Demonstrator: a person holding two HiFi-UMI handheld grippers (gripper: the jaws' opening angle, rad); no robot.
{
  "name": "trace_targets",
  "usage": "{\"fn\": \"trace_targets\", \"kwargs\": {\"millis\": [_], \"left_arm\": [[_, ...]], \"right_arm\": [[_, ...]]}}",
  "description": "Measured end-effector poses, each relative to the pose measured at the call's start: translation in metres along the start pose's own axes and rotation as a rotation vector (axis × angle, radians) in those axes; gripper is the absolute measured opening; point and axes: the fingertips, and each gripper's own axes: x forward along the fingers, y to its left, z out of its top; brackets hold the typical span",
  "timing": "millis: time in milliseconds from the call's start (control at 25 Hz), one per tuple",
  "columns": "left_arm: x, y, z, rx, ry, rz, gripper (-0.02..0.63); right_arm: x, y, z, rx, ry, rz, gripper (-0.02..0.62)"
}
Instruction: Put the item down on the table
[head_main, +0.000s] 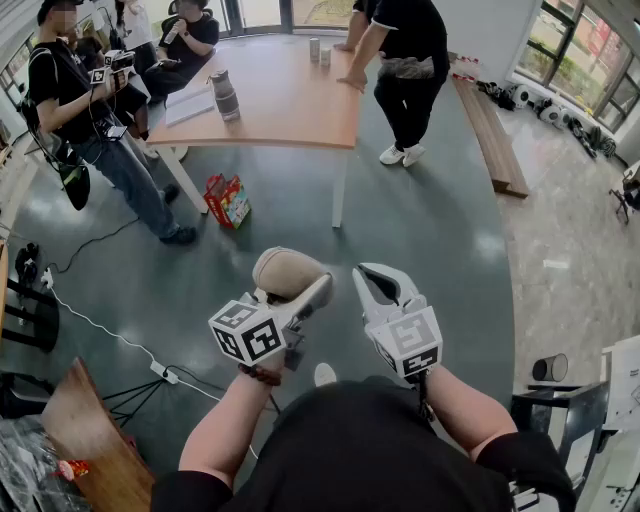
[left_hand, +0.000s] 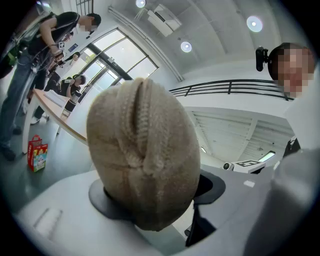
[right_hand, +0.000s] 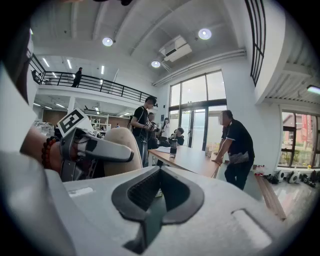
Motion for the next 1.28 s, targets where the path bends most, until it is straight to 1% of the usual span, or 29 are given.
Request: {"fn": "trace_targets", "kwargs": {"millis": [320, 640, 920, 1280], "left_arm": [[0.008, 0.02, 0.01, -0.006, 0.003, -0.006, 0.328], [0.031, 0.037, 0.018, -0.013, 0.006, 0.005, 0.328], [0.064, 0.058, 0.031, -0.012, 0.016, 0.023, 0.328], [0.117, 0.087, 0.049, -0.018, 0.012, 0.058, 0.328]], "right_arm": [[0.023, -0.006, 0.003, -0.005, 0.005, -0.008, -0.009], [0.042, -0.03, 0.004, 0.0, 0.002, -0.006, -0.009], [0.07, -0.061, 0.005, 0.015, -0.006, 0.011, -0.009], [0.108, -0.114, 0.007, 0.021, -0.014, 0.044, -0.009]]}}
